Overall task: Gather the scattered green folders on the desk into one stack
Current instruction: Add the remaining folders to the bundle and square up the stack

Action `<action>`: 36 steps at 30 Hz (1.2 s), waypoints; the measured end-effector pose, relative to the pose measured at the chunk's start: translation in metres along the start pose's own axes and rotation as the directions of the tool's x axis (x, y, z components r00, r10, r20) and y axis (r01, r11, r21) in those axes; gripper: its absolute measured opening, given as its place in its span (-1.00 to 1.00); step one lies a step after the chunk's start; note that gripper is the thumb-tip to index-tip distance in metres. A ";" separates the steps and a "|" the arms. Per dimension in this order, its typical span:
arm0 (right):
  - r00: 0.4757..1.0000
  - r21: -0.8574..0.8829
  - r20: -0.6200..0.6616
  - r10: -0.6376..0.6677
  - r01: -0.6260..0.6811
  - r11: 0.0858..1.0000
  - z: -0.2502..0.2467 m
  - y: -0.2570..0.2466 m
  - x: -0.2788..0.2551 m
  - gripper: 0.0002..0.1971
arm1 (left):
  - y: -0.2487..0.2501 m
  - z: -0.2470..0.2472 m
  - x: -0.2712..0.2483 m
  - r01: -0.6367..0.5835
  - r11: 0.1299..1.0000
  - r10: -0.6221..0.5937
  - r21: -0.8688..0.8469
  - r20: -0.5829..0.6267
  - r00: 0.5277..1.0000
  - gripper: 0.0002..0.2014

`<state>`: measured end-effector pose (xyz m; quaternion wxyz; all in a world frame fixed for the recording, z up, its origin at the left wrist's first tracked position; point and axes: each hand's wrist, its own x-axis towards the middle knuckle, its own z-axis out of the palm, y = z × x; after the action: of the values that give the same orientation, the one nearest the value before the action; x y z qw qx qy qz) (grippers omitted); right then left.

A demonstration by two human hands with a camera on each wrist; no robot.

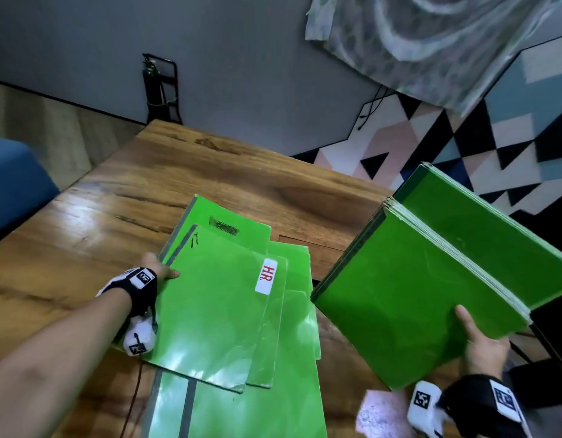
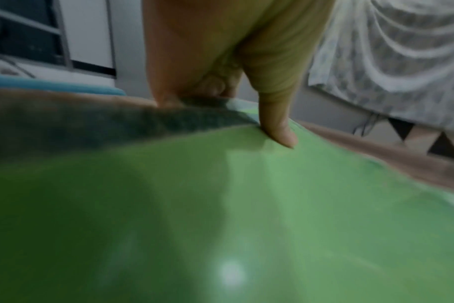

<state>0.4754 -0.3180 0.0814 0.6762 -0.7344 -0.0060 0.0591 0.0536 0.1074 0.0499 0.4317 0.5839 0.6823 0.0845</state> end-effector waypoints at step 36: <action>0.984 0.067 0.156 -0.088 0.078 0.995 0.027 -0.054 -0.061 -0.58 | 0.244 0.160 -0.184 -0.554 0.740 0.667 -0.381 0.516 0.537 0.21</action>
<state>0.4165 -0.2919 0.1378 0.6973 -0.7056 -0.0886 0.0893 0.3305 -0.0409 0.1937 0.6227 0.7389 0.2410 0.0904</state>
